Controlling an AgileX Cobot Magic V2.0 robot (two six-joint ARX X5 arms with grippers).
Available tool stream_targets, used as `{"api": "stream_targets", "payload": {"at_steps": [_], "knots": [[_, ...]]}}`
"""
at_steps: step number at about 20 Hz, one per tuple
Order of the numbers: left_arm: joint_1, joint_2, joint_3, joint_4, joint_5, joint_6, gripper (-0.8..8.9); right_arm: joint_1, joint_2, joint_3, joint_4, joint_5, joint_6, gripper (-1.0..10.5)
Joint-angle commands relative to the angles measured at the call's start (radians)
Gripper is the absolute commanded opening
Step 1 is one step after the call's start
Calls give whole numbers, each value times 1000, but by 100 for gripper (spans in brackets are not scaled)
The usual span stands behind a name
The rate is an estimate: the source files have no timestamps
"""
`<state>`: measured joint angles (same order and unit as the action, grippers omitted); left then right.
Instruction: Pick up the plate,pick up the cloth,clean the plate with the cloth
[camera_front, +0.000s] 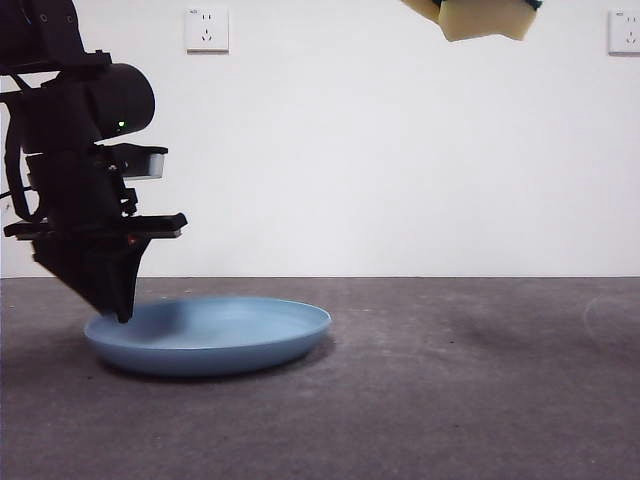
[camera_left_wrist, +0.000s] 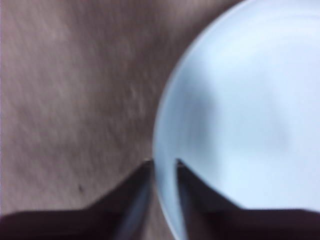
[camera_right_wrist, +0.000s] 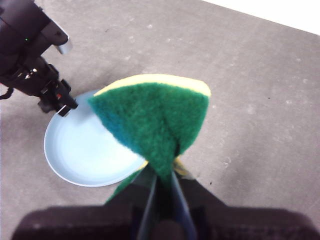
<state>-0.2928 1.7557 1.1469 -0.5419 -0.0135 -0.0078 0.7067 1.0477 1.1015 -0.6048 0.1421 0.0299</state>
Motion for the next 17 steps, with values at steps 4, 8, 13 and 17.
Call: {"api": "stream_targets", "payload": {"at_steps": [4, 8, 13, 17], "knots": [[-18, -89, 0, -53, 48, 8, 324, -15, 92, 0, 36, 69, 7, -12], [-53, -285, 0, -69, 118, -19, 323, -61, 254, 0, 56, 65, 44, -12], [-101, -575, 0, -119, 204, -52, 315, -163, 520, 0, 72, -124, 120, 3], [-121, -749, 0, -206, 232, -61, 315, -198, 649, 0, 74, -144, 139, 12]]}}
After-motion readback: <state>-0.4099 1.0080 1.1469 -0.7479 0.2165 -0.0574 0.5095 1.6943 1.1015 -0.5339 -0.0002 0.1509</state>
